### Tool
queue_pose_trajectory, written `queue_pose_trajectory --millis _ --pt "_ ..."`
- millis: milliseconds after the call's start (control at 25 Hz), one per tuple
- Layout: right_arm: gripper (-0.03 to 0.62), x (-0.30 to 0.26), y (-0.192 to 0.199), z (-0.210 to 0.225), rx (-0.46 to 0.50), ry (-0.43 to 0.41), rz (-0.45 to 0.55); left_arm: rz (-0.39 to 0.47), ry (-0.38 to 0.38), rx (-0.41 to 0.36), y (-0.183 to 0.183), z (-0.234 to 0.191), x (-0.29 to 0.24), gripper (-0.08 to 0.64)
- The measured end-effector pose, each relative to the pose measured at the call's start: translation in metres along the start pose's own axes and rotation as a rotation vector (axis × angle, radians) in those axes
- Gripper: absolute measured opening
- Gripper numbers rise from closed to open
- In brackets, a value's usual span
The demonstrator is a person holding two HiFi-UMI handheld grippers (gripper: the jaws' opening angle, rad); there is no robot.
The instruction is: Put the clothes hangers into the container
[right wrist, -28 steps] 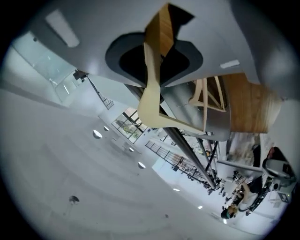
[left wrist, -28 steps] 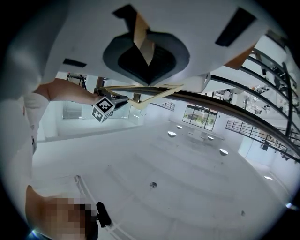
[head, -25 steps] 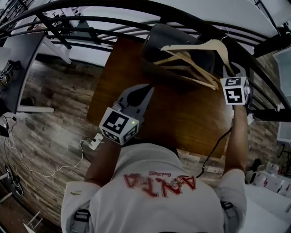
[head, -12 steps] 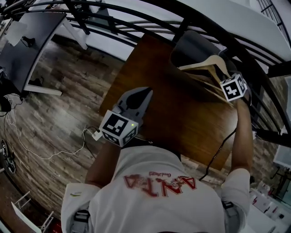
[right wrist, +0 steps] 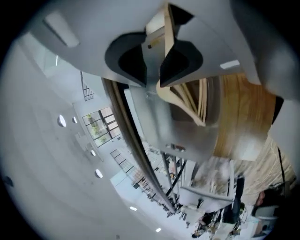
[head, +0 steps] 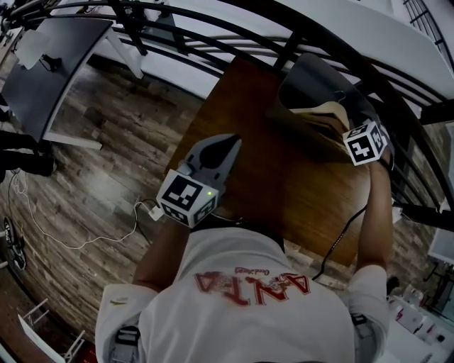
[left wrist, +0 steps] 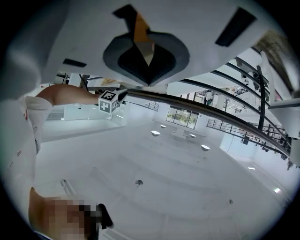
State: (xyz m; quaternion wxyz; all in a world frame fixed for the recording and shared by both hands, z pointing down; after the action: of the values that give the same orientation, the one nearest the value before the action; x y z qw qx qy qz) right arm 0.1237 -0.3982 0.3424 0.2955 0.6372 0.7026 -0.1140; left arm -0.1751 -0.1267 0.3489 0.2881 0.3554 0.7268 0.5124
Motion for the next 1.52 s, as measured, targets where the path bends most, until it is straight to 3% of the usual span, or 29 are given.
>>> queue_pose_trajectory --millis 120,240,560,800,1040,1520 --pt "0.017 0.044 -0.012 0.006 -0.241 0.045 0.14 0.008 0.014 -0.019 -0.007 -0.003 0.003 0.009" --pt "0.003 0.083 -0.016 -0.002 -0.455 0.057 0.255 0.014 0.03 -0.038 -0.013 -0.006 0.005 0.009" --pt "0.003 0.15 -0.029 -0.052 -0.82 0.024 0.424 0.01 0.094 -0.099 -0.033 -0.015 0.02 0.009" --pt "0.002 0.188 -0.015 -0.07 -1.044 -0.004 0.499 0.018 0.145 -0.146 -0.052 -0.002 0.022 0.009" --pt "0.002 0.228 0.005 -0.087 -1.139 0.027 0.528 0.026 0.176 -0.191 -0.063 0.024 0.031 0.009" --pt "0.002 0.276 -0.005 -0.125 -1.134 0.057 0.567 0.056 0.234 -0.232 -0.058 0.035 0.072 0.009"
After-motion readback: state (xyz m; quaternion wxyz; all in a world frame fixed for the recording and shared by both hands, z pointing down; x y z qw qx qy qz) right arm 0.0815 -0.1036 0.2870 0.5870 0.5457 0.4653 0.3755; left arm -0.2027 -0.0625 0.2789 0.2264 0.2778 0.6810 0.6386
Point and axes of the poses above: the fingertips, and each gripper's own axes: x backward along the fingers, z to its right, y out of its underside, the point moved 10 cm from there along x, backward along the fingers, and after that the axes turned 15 degrees about y, right-handed, at the moved point
